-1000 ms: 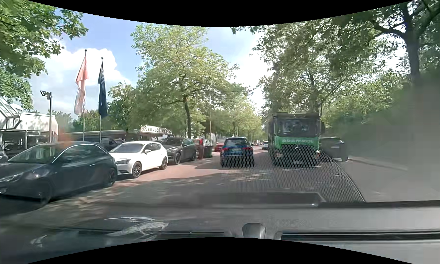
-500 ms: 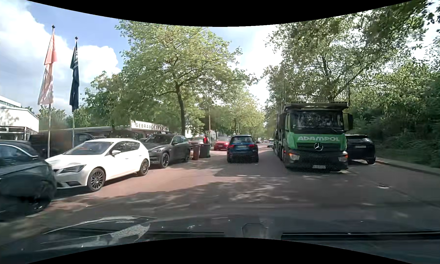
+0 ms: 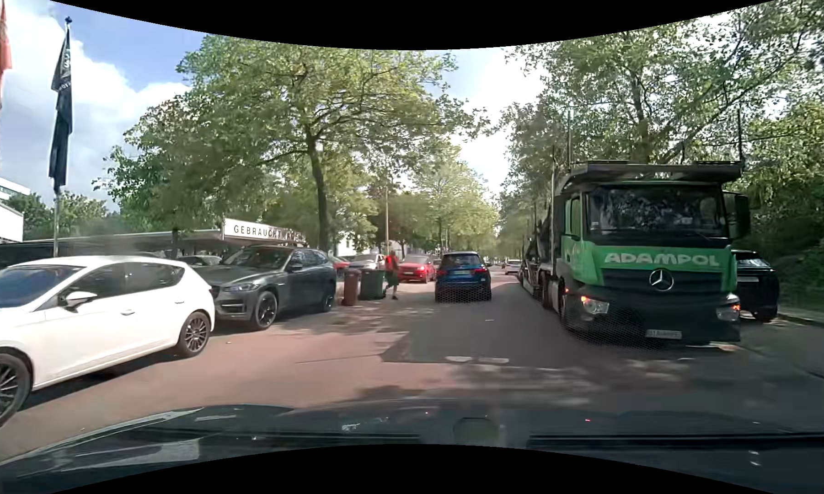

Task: Follow the waypoints while adhering to traffic rules and regulations

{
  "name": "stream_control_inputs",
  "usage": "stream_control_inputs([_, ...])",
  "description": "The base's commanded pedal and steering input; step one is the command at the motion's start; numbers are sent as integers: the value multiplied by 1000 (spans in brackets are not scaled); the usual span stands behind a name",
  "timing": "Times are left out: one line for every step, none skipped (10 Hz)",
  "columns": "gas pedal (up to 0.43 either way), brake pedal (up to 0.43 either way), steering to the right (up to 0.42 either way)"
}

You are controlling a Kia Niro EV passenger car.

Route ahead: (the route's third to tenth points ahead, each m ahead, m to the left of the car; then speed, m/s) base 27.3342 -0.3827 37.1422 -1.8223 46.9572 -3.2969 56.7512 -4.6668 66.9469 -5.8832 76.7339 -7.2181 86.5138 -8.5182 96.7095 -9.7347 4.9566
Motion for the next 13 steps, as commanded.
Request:
stream_control_inputs([0,256,29])
stream_control_inputs([0,268,28])
stream_control_inputs([0,280,24])
stream_control_inputs([0,280,24])
stream_control_inputs([0,287,24])
stream_control_inputs([0,293,24])
stream_control_inputs([0,287,26])
stream_control_inputs([0,232,36])
stream_control_inputs([0,207,48])
stream_control_inputs([0,134,68])
stream_control_inputs([0,12,86])
stream_control_inputs([0,0,93])
stream_control_inputs([87,0,93])
